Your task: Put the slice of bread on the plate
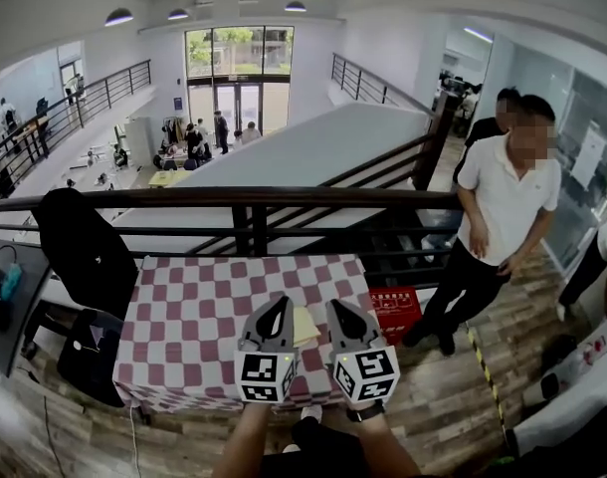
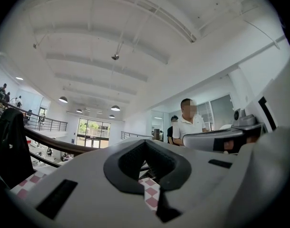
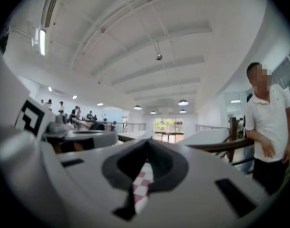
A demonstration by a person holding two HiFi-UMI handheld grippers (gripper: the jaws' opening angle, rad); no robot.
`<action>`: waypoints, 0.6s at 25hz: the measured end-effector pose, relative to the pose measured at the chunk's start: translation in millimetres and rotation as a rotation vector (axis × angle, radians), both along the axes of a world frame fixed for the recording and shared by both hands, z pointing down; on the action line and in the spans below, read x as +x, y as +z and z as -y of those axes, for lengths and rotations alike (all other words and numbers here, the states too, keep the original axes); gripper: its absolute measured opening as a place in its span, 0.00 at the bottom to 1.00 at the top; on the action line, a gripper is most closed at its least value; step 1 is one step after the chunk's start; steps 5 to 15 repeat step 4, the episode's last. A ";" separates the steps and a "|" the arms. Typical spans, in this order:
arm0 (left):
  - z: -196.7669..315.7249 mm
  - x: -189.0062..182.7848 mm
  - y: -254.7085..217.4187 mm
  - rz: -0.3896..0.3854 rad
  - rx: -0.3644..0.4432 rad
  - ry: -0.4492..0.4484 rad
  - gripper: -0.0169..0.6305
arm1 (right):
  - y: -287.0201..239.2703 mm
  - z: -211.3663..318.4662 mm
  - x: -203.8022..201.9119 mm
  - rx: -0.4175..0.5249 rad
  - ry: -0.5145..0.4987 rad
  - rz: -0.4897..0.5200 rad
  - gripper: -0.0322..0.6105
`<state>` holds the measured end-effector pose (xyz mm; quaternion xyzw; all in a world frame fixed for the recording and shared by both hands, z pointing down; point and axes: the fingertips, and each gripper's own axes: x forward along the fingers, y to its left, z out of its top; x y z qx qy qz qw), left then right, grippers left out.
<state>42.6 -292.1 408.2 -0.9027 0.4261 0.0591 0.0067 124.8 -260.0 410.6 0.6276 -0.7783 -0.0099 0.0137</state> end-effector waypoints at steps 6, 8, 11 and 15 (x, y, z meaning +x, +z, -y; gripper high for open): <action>-0.5 0.6 14.3 0.003 -0.025 0.009 0.05 | 9.3 2.1 1.0 -0.018 0.010 0.011 0.07; -0.5 0.6 14.3 0.003 -0.025 0.009 0.05 | 9.3 2.1 1.0 -0.018 0.010 0.011 0.07; -0.5 0.6 14.3 0.003 -0.025 0.009 0.05 | 9.3 2.1 1.0 -0.018 0.010 0.011 0.07; -0.5 0.6 14.3 0.003 -0.025 0.009 0.05 | 9.3 2.1 1.0 -0.018 0.010 0.011 0.07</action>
